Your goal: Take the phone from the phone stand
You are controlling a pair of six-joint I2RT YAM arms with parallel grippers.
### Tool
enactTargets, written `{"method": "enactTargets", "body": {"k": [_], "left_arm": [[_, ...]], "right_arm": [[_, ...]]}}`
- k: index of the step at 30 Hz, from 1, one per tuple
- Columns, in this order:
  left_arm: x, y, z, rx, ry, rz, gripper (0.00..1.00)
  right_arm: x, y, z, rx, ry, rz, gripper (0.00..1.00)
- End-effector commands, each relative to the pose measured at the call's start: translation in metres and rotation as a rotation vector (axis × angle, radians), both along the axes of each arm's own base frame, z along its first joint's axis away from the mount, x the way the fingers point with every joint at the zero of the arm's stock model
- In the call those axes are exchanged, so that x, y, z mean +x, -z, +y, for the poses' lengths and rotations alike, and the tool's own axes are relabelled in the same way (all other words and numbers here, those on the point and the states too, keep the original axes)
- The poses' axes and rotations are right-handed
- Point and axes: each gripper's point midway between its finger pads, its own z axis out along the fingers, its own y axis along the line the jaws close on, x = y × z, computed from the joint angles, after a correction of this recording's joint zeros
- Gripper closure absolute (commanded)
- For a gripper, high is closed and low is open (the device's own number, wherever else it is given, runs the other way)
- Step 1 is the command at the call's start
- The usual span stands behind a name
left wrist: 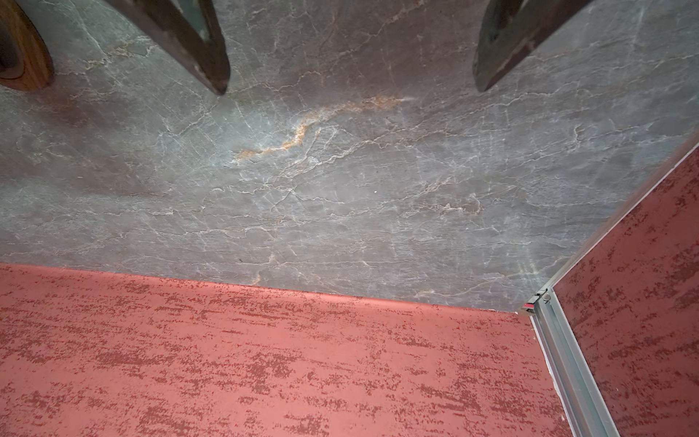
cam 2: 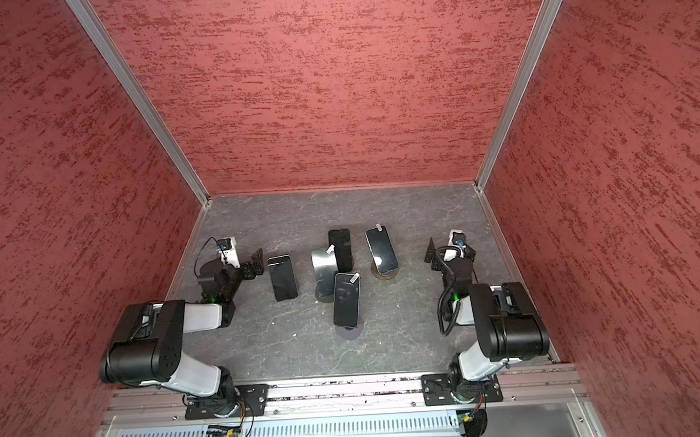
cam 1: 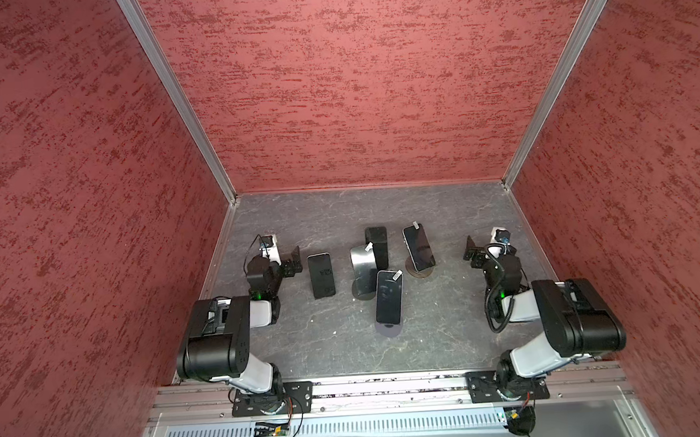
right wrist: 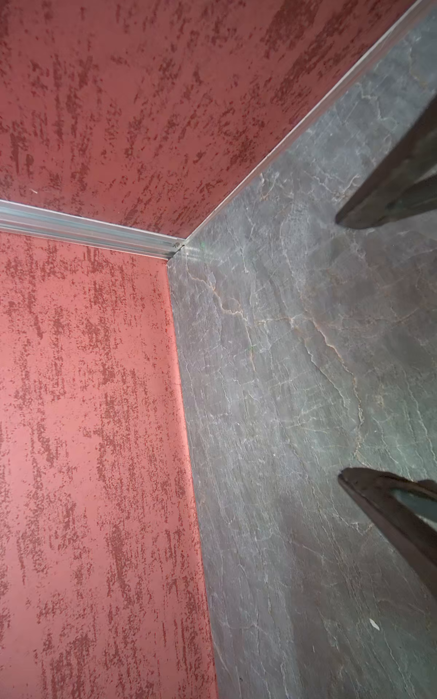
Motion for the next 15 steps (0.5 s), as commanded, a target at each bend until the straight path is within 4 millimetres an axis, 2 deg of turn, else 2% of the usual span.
{"method": "enactTargets", "body": {"k": [1,15], "left_arm": [[0.0032,-0.0034,-0.0014,0.016,0.009,-0.007,0.01],[0.003,-0.0031,-0.0027,0.023,0.007,-0.007,0.01]], "right_arm": [[0.0031,-0.0063,-0.0042,0.006,0.021,-0.019,0.01],[0.0031,-0.0066,-0.0046,0.005,0.023,-0.02,0.01]]}}
